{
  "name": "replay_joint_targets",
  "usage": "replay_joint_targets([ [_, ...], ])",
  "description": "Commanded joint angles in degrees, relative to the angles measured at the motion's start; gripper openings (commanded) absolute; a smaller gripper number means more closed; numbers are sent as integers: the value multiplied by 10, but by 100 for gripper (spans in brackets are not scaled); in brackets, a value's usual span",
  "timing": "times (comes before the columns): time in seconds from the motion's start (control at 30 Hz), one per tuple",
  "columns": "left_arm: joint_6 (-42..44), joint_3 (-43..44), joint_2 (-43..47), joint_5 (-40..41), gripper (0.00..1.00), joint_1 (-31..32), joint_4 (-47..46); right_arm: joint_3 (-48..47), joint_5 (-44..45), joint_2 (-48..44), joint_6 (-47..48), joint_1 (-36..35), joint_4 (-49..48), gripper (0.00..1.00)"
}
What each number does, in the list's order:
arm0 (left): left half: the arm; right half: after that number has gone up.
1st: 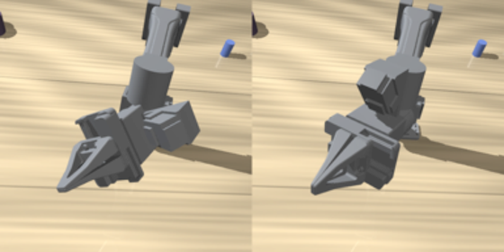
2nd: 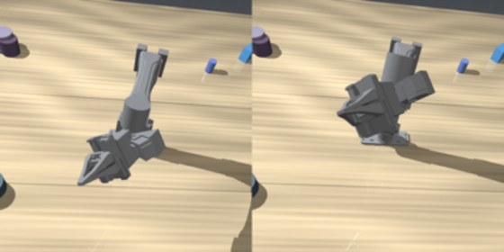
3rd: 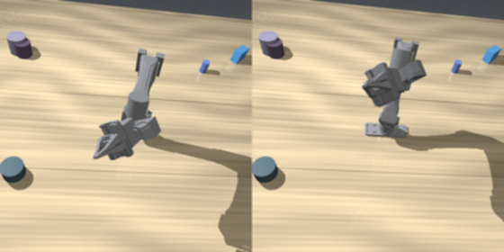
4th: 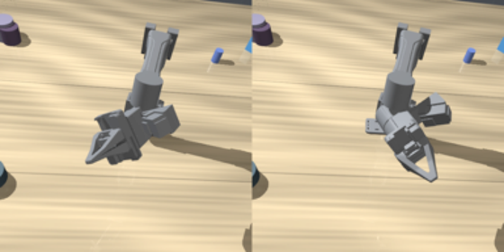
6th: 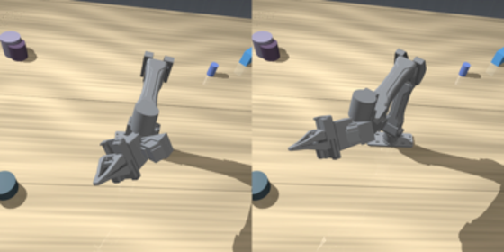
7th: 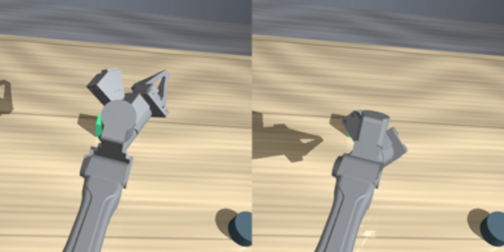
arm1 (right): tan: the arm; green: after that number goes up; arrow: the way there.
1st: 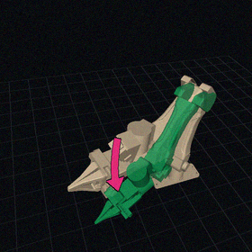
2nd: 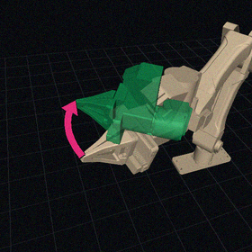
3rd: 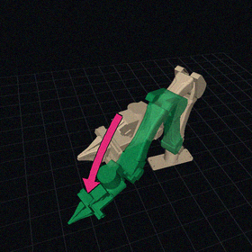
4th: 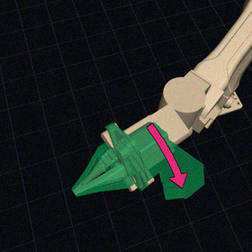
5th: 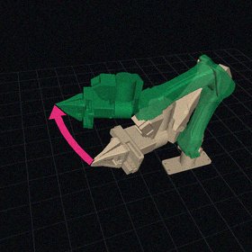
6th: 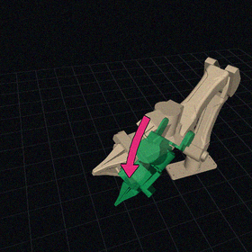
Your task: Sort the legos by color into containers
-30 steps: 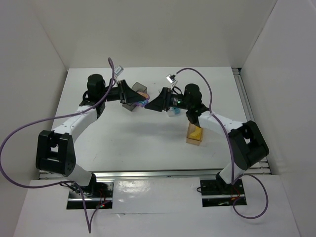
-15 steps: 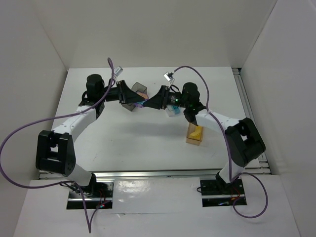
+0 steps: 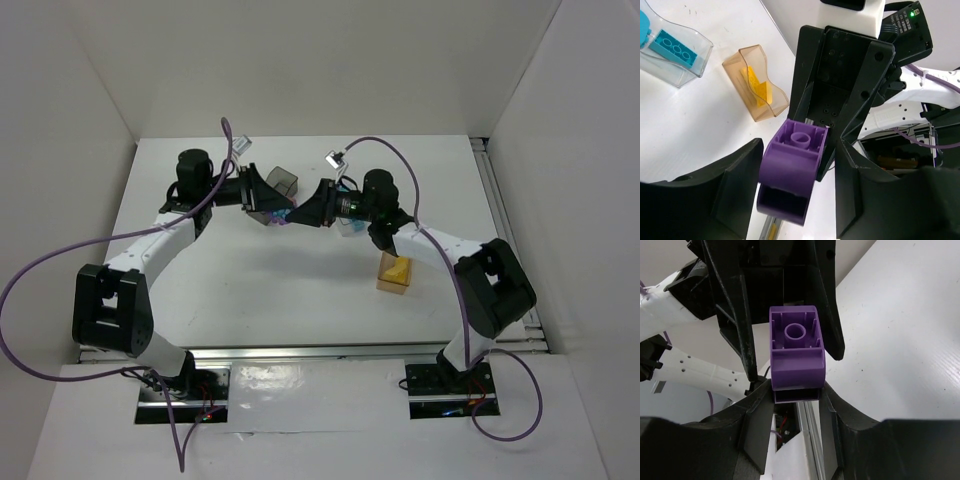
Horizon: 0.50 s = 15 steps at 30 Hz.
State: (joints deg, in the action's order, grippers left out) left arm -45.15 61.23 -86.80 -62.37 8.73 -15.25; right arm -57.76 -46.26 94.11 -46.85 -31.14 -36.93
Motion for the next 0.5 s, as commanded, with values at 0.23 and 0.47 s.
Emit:
replay_joint_targets([
  [0.23,-13,23,4,-23,30,2,-46,-10,-7,-24,29,-7,12,13],
  [0.47,-18,23,-2,-10,20,2,-46,-10,-12,-18,69,-2,66,13],
])
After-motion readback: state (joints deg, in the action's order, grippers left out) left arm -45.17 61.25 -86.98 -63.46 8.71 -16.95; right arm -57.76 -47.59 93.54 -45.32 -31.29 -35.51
